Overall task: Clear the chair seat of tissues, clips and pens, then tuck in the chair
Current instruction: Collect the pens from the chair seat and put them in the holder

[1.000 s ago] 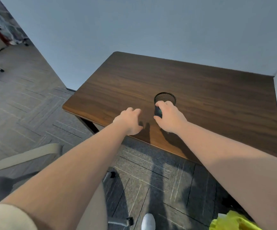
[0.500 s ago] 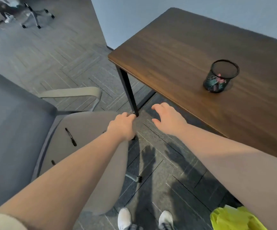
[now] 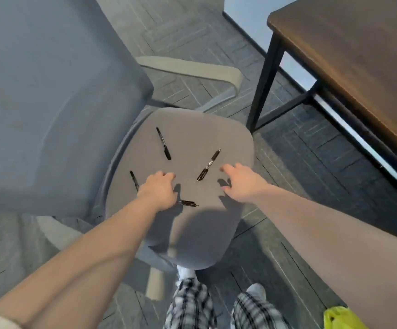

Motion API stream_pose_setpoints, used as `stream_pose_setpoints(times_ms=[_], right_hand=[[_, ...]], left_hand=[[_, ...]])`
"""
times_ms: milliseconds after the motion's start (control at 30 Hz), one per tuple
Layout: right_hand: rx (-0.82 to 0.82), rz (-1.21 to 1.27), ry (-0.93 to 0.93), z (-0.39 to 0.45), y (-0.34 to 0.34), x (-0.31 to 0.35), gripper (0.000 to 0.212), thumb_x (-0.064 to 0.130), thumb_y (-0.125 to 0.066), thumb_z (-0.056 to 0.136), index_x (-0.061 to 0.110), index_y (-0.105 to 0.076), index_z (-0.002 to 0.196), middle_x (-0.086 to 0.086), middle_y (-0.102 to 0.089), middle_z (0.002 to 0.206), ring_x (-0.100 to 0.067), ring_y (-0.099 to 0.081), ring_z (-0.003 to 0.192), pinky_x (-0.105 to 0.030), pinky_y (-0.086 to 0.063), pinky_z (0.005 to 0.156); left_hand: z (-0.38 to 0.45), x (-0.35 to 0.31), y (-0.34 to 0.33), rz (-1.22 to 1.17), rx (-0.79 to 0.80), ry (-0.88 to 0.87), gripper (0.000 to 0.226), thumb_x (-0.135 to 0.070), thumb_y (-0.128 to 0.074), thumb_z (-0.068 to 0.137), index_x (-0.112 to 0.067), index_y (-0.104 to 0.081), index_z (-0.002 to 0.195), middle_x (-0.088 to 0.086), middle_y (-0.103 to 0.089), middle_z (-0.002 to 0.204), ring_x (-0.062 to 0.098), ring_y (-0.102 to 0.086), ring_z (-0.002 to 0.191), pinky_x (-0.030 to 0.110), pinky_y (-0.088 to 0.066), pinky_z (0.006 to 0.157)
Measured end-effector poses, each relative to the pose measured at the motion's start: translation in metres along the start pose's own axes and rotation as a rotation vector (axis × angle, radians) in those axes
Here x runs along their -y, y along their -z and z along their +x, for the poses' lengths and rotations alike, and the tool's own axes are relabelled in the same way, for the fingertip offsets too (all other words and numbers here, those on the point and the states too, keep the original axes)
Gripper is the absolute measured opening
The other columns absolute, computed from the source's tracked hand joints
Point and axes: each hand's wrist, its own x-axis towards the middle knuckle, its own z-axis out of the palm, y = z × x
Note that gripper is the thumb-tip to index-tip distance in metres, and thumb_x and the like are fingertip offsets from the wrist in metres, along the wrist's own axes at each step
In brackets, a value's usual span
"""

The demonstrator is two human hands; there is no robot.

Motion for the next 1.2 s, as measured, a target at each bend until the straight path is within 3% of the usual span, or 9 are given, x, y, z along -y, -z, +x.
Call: stream_pose_setpoints(times_ms=[167, 267, 467, 633, 833, 967, 1200], right_hand=[[0.035, 0.004, 0.021, 0.041, -0.038, 0.062, 0.044, 0.025, -0.057, 0.089, 0.012, -0.045, 0.128, -0.014, -0.052, 0.122, -0.035, -0.051, 0.115, -0.040, -0.045, 0.092], [0.081, -0.024, 0.036, 0.061, -0.058, 0.084, 0.044, 0.028, -0.059, 0.087, 0.013, -0.047, 0.127, -0.013, -0.052, 0.126, -0.036, -0.053, 0.115, -0.043, -0.048, 0.093], [0.180, -0.117, 0.026, 0.086, -0.099, 0.103, 0.042, 0.030, -0.057, 0.088, 0.017, -0.047, 0.126, -0.012, -0.051, 0.121, -0.034, -0.049, 0.115, -0.045, -0.047, 0.093], [0.185, -0.131, 0.040, 0.099, -0.120, 0.111, 0.041, 0.026, -0.059, 0.088, 0.015, -0.048, 0.125, -0.013, -0.050, 0.121, -0.034, -0.046, 0.117, -0.041, -0.044, 0.090], [0.098, -0.171, 0.027, 0.111, -0.129, 0.116, 0.033, 0.012, -0.052, 0.087, 0.013, -0.050, 0.119, -0.013, -0.054, 0.117, -0.034, -0.049, 0.113, -0.038, -0.044, 0.085], [0.074, -0.076, -0.010, 0.115, -0.121, 0.118, 0.024, 0.016, -0.052, 0.086, 0.010, -0.052, 0.109, -0.013, -0.057, 0.113, -0.035, -0.052, 0.110, -0.034, -0.038, 0.075], [-0.229, 0.328, -0.337, 0.123, -0.078, 0.102, 0.014, 0.004, -0.046, 0.085, 0.010, -0.040, 0.097, -0.015, -0.055, 0.102, -0.036, -0.051, 0.085, -0.034, -0.040, 0.065]], left_hand=[[0.019, 0.070, -0.017, -0.039, 0.030, 0.041, 0.048, -0.035, -0.046, 0.091, -0.023, -0.037, 0.137, 0.010, -0.043, 0.135, 0.032, -0.040, 0.126, 0.047, -0.042, 0.100], [0.034, 0.095, -0.022, -0.053, 0.002, 0.039, 0.044, -0.030, -0.048, 0.091, -0.020, -0.043, 0.133, 0.012, -0.046, 0.130, 0.033, -0.044, 0.121, 0.044, -0.045, 0.094], [0.064, 0.116, -0.038, -0.086, -0.036, 0.076, 0.037, -0.030, -0.048, 0.092, -0.014, -0.043, 0.125, 0.016, -0.042, 0.129, 0.039, -0.046, 0.116, 0.045, -0.044, 0.089], [0.085, 0.121, -0.051, -0.094, 0.002, 0.135, 0.042, -0.036, -0.044, 0.095, -0.013, -0.036, 0.130, 0.019, -0.036, 0.132, 0.043, -0.045, 0.115, 0.046, -0.042, 0.090], [0.101, 0.118, -0.060, -0.078, -0.010, 0.156, 0.038, -0.016, -0.053, 0.089, -0.010, -0.037, 0.123, 0.021, -0.038, 0.126, 0.043, -0.048, 0.110, 0.046, -0.044, 0.085], [0.109, 0.117, -0.056, -0.134, -0.004, 0.157, 0.045, -0.001, -0.046, 0.085, -0.010, -0.034, 0.128, 0.020, -0.037, 0.127, 0.043, -0.047, 0.110, 0.046, -0.043, 0.088], [0.137, 0.092, -0.033, -0.358, -0.132, 0.085, 0.057, -0.001, -0.040, 0.084, -0.014, -0.027, 0.138, 0.019, -0.037, 0.131, 0.041, -0.045, 0.114, 0.047, -0.042, 0.096]])
